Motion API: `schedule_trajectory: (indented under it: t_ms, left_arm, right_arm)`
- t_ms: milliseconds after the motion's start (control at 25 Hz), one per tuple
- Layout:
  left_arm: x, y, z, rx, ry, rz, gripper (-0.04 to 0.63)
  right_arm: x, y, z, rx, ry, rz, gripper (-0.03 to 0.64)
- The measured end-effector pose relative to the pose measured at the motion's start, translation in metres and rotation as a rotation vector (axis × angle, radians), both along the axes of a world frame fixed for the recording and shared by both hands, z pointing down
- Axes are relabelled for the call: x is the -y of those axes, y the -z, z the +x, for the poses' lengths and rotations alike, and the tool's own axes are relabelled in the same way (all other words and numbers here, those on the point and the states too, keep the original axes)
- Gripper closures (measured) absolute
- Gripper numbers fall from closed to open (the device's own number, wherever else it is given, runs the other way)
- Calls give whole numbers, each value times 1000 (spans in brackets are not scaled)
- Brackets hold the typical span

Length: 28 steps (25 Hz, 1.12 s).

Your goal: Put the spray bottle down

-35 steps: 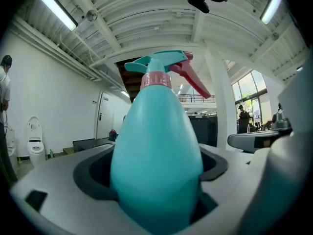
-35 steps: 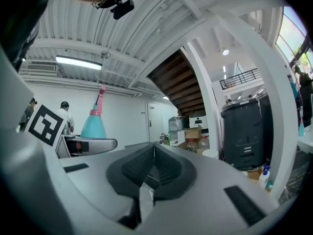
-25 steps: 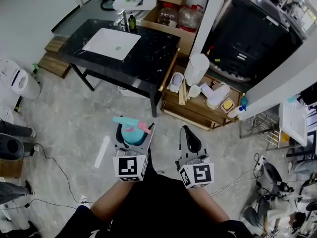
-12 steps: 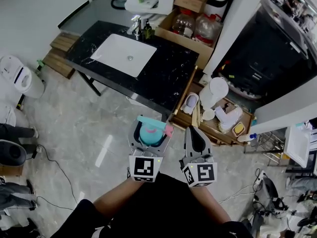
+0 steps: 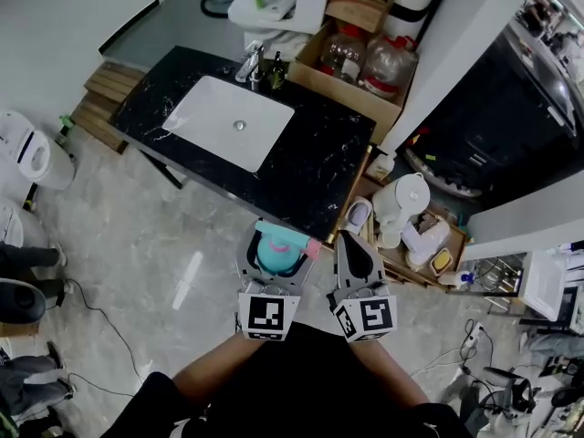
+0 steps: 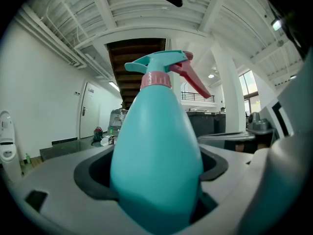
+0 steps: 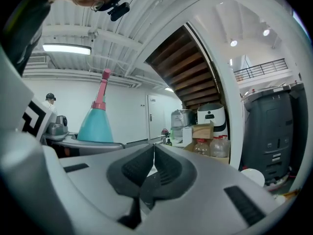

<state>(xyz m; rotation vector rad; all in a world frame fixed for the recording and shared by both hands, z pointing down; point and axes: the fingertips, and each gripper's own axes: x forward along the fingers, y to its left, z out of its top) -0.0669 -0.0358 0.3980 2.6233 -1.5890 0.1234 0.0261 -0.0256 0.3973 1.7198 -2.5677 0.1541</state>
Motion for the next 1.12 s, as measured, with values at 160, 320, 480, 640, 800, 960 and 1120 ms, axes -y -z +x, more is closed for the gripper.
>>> schedule_trajectory:
  t_ms: [160, 320, 480, 640, 800, 960, 1120]
  left_arm:
    - [28, -6, -8, -3, -16, 2, 140]
    - [54, -14, -14, -7, -45, 29, 139]
    - [73, -26, -16, -8, -50, 41, 140]
    - [97, -37, -13, 1, -40, 32, 139]
    - [115, -49, -2, 47, -43, 37, 138]
    - [143, -65, 7, 95, -18, 27, 140]
    - [167, -90, 12, 92, 22, -30, 140]
  right_arm:
    - [34, 7, -13, -33, 11, 9, 601]
    - [59, 3, -17, -34, -4, 7, 601]
    - [70, -6, -19, -36, 5, -13, 601]
    - [85, -11, -17, -55, 15, -24, 601]
    - [94, -15, -14, -53, 36, -30, 601]
    - [112, -22, -10, -65, 82, -30, 601]
    - [133, -22, 1, -54, 101, -21, 601]
